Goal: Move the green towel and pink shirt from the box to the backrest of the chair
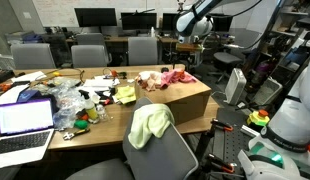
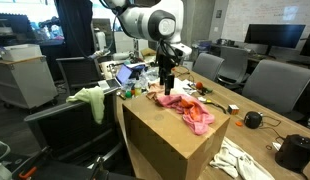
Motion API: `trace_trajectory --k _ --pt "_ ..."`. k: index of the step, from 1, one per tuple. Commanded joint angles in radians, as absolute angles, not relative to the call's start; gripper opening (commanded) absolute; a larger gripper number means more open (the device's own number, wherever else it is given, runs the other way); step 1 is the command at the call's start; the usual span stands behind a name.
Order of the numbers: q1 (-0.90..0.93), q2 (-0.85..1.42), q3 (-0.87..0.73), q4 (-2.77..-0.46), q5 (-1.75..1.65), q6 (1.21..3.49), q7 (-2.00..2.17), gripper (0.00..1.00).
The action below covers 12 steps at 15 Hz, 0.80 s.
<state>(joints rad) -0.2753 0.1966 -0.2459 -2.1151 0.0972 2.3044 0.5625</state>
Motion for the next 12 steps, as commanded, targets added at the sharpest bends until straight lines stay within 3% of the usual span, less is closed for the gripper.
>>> trace_trajectory --k 1,12 --pt "-0.289 0.283 -0.268 -2.029 0.182 2.243 0.528 1.00" --pt "-0.345 0.406 -0.291 -1.943 0.356 2.154 0.547 1.00"
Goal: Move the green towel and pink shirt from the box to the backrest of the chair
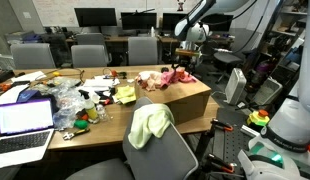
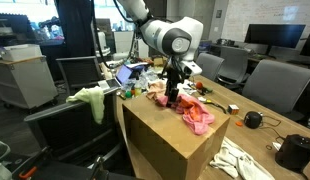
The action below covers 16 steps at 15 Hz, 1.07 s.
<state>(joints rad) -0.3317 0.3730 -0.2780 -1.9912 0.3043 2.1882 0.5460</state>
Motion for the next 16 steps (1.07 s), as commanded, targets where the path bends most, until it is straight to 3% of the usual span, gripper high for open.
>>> trace_trajectory --k 1,8,16 --pt "-0.350 0.410 -0.294 -1.944 0.374 2.165 0.558 1.00" --pt "-0.321 0.411 -0.340 -1.962 0.352 2.242 0.714 1.00" --pt "-0.211 0.422 -0.402 -1.959 0.067 2.314 1.074 1.00"
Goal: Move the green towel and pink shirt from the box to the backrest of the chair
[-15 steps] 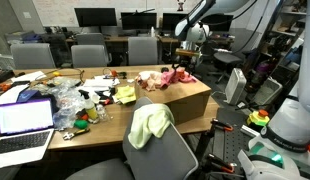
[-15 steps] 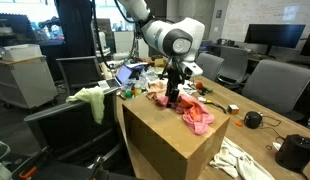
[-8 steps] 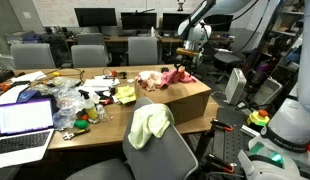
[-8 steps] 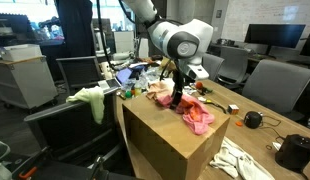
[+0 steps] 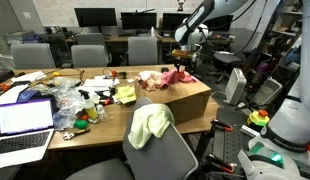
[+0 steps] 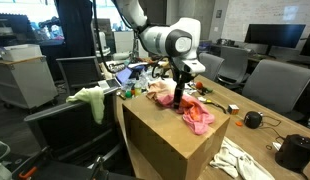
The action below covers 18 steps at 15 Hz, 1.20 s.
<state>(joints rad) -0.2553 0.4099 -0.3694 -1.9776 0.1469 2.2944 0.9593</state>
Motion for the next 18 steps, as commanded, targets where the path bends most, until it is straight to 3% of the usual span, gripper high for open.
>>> trace_trajectory --k 1,11,18 --pt "-0.207 0.421 -0.401 -1.958 0.049 2.318 1.102 1.00" --pt "-0.267 0.437 -0.330 -1.934 0.183 2.458 1.050 1.00" --pt "-0.265 0.526 -0.320 -1.816 0.172 2.429 1.056 1.00"
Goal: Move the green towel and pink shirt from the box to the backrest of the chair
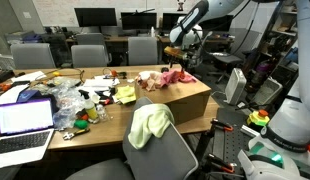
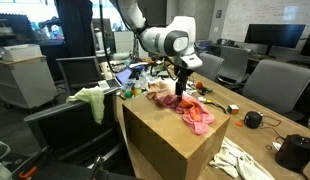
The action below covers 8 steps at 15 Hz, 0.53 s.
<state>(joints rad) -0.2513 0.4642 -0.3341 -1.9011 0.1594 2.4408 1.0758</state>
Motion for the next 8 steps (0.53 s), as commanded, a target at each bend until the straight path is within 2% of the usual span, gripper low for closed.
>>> trace_trajectory --k 1,8 --pt "-0.268 0.545 -0.316 -1.793 0.174 2.424 1.053 1.00" --pt "-0.304 0.672 -0.267 -1.672 0.212 2.369 1.005 1.00"
